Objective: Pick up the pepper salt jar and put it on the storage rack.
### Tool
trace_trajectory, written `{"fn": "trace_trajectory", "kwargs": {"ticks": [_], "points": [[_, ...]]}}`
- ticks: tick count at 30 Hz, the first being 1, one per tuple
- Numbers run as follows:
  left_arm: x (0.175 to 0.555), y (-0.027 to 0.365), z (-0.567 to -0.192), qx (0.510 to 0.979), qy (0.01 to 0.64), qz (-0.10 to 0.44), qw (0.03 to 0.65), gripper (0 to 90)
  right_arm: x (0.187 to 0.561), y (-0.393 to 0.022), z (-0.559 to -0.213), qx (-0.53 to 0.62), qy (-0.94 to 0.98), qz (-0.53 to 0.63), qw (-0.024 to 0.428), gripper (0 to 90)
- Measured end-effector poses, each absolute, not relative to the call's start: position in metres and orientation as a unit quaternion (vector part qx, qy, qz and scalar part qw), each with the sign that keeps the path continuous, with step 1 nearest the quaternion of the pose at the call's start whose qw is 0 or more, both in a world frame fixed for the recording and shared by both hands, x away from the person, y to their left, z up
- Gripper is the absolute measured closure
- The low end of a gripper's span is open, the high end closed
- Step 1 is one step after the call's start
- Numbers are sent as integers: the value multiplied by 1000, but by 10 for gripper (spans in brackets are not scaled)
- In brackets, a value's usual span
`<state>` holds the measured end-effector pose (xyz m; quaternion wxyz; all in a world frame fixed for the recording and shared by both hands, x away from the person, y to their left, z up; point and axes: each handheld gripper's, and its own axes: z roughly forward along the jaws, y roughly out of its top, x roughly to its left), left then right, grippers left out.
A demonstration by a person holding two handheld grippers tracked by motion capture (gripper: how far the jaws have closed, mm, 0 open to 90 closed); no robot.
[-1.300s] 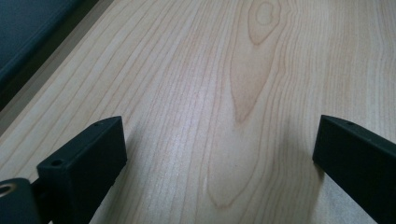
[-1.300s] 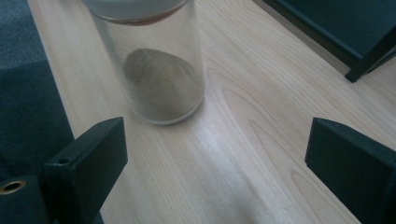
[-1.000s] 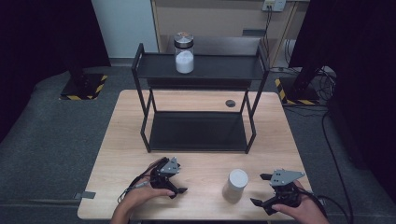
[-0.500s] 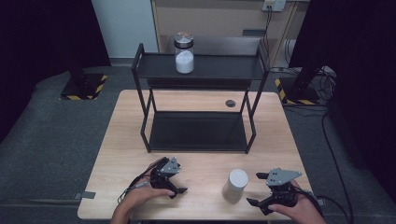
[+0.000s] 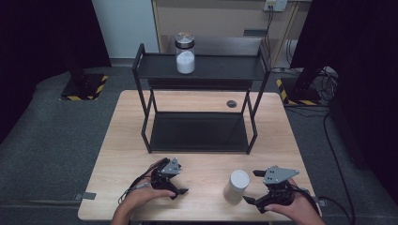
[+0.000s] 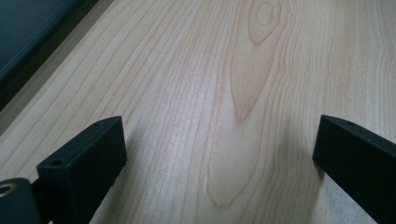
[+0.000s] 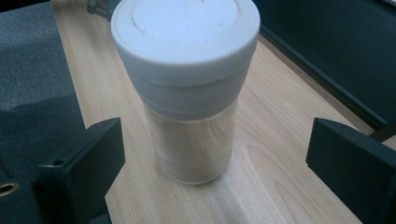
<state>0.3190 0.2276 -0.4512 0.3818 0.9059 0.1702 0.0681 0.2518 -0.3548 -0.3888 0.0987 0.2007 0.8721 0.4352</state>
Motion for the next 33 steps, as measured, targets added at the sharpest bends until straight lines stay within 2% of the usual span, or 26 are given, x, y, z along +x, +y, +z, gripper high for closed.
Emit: {"fn": "trace_trajectory", "kwargs": {"ticks": [33], "points": [[319, 229, -451, 906, 170, 69, 381, 15, 259, -339, -401, 197, 868, 446, 88, 78]]}}
